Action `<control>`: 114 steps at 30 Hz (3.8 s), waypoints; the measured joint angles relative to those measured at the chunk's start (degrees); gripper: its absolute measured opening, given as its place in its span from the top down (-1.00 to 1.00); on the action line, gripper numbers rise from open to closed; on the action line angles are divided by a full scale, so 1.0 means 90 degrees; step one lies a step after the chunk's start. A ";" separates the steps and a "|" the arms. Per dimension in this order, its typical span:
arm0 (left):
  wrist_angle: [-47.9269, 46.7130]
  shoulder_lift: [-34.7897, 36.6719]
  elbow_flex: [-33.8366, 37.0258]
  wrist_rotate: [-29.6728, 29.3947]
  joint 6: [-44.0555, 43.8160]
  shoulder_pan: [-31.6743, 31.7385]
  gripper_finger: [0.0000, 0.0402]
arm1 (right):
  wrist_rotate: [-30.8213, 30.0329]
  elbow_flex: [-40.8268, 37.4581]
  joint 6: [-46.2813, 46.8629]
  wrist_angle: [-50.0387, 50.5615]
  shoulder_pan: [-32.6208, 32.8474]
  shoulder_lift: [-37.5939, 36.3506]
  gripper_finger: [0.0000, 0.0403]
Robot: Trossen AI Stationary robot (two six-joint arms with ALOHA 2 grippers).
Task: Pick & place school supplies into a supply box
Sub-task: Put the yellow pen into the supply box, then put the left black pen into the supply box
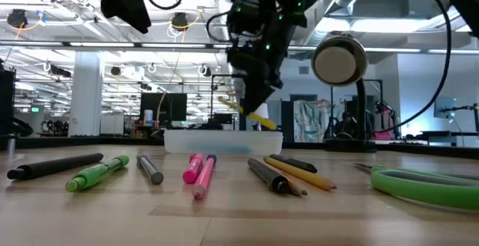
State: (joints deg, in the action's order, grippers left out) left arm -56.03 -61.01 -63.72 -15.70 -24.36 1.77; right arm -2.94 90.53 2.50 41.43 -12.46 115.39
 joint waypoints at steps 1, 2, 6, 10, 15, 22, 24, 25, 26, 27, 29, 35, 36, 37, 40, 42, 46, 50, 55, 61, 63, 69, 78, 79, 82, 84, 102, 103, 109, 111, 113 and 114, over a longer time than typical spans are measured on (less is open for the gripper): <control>-0.0005 0.0000 0.0002 -0.0050 -0.0064 -0.0051 0.32 | 0.0005 -0.0003 -0.0006 -0.0026 0.0011 0.0056 0.90; -0.0005 0.0000 0.0002 -0.0115 -0.0128 -0.0121 0.32 | 0.0005 -0.0003 -0.0021 -0.0059 0.0028 0.0088 0.90; -0.0005 0.0000 0.0002 -0.0320 -0.0343 -0.0351 0.32 | 0.0028 -0.0001 -0.0138 -0.0135 0.0062 0.0119 0.91; -0.0005 0.0000 0.0002 -0.0454 -0.0539 -0.0507 0.32 | 0.0269 -0.0001 -0.0168 -0.0181 0.0041 0.0119 0.85; -0.0005 0.0000 0.0002 -0.0516 -0.0715 -0.0660 0.32 | 0.0497 -0.0001 -0.0138 -0.0186 -0.0032 0.0119 0.72; -0.0007 0.0000 0.0002 -0.0661 -0.0913 -0.0919 0.32 | 0.0671 -0.0001 0.0071 -0.0209 -0.0057 0.0119 0.49; -0.0008 0.0000 0.0002 -0.0668 -0.0910 -0.1021 0.32 | 0.0677 -0.0001 0.0279 -0.0209 -0.0055 0.0119 0.41; -0.0009 0.0000 0.0004 -0.0653 -0.0905 -0.1074 0.32 | 0.0678 -0.0001 0.0363 -0.0195 -0.0048 0.0101 0.38; 0.0003 0.0000 0.0025 -0.0622 -0.0906 -0.1141 0.32 | 0.0678 -0.0002 0.0398 -0.0125 -0.0019 0.0045 0.35; 0.0017 0.0003 0.0080 -0.0591 -0.0917 -0.1199 0.32 | 0.0664 -0.0003 0.0433 -0.0083 0.0026 -0.0031 0.32; 0.0164 0.0002 0.0297 -0.0503 -0.1149 -0.1312 0.32 | 0.0626 0.0002 0.0532 -0.0084 0.0122 -0.0266 0.28; 0.1101 -0.0001 0.1260 -0.0322 -0.2772 -0.1840 0.32 | 0.0029 0.0005 0.1079 0.0508 0.0537 -0.1081 0.29; 0.1371 -0.0005 0.1439 -0.0321 -0.3072 -0.1944 0.32 | -0.0087 0.0009 0.1156 0.0613 0.0616 -0.1232 0.30; 0.1597 -0.0007 0.1591 -0.0328 -0.3357 -0.2050 0.32 | -0.0209 0.0009 0.1218 0.0858 0.0684 -0.1385 0.32; 0.2092 -0.0010 0.1933 -0.0394 -0.4250 -0.2360 0.32 | -0.0576 0.0009 0.1357 0.1439 0.0943 -0.1778 0.36; 0.2223 -0.0092 0.2027 -0.0544 -0.4797 -0.2567 0.32 | -0.0812 0.0007 0.1458 0.1871 0.1126 -0.2004 0.38; 0.2255 -0.0376 0.2033 -0.0867 -0.5750 -0.2910 0.32 | -0.1304 0.0007 0.1641 0.2462 0.1485 -0.2431 0.40; 0.2362 -0.0882 0.2033 -0.0860 -0.6673 -0.3139 0.32 | -0.1605 0.0007 0.1839 0.2903 0.1750 -0.2744 0.39; 0.2682 -0.1692 0.2033 -0.0581 -0.7627 -0.3316 0.32 | -0.2009 0.0006 0.2100 0.3370 0.2047 -0.2986 0.39; 0.2618 -0.2557 0.1712 -0.0399 -0.8354 -0.3439 0.32 | -0.2242 0.0006 0.2310 0.3804 0.2409 -0.3208 0.39; 0.2640 -0.2828 0.1545 -0.0295 -0.8387 -0.3451 0.32 | -0.2330 -0.0005 0.2441 0.4012 0.2518 -0.3284 0.40; 0.2215 -0.3596 0.0922 0.0293 -0.8433 -0.3464 0.32 | -0.2585 0.0005 0.2821 0.4344 0.2836 -0.3488 0.39; 0.1287 -0.4107 0.0223 0.0366 -0.8816 -0.3573 0.32 | -0.2857 0.0004 0.3107 0.4562 0.3269 -0.3804 0.39; 0.1300 -0.4152 0.0209 0.0378 -0.8882 -0.3578 0.32 | -0.2863 0.0004 0.3121 0.4564 0.3301 -0.3815 0.39; 0.1290 -0.4242 0.0219 0.0433 -0.9001 -0.3620 0.32 | -0.2859 -0.0001 0.3131 0.4642 0.3395 -0.3855 0.40; 0.1344 -0.4333 0.0194 0.0455 -0.9074 -0.3650 0.32 | -0.2901 0.0005 0.3213 0.4729 0.3443 -0.3871 0.40; 0.1272 -0.4490 0.0226 0.0376 -0.9298 -0.3700 0.32 | -0.3045 0.0004 0.3293 0.4923 0.3583 -0.3954 0.39; 0.1273 -0.4490 0.0226 0.0366 -0.9298 -0.3700 0.32 | -0.3045 0.0004 0.3293 0.4920 0.3583 -0.3951 0.39; 0.1530 -0.4783 0.0226 0.0419 -0.9296 -0.3705 0.32 | -0.3045 0.0004 0.3291 0.4948 0.3589 -0.3949 0.39; 0.1599 -0.4875 0.0216 0.0460 -0.9293 -0.3722 0.32 | -0.3045 0.0004 0.3293 0.4972 0.3591 -0.3947 0.39; 0.1689 -0.4972 0.0182 0.0482 -0.9279 -0.3728 0.32 | -0.3044 0.0004 0.3293 0.4998 0.3595 -0.3949 0.39; 0.1696 -0.5016 0.0178 0.0481 -0.9278 -0.3744 0.32 | -0.3045 0.0004 0.3291 0.4991 0.3593 -0.3946 0.39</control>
State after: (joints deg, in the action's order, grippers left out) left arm -40.76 -106.16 -62.12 -11.38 -107.86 -31.92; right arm -30.34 90.56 32.12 86.35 19.88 79.88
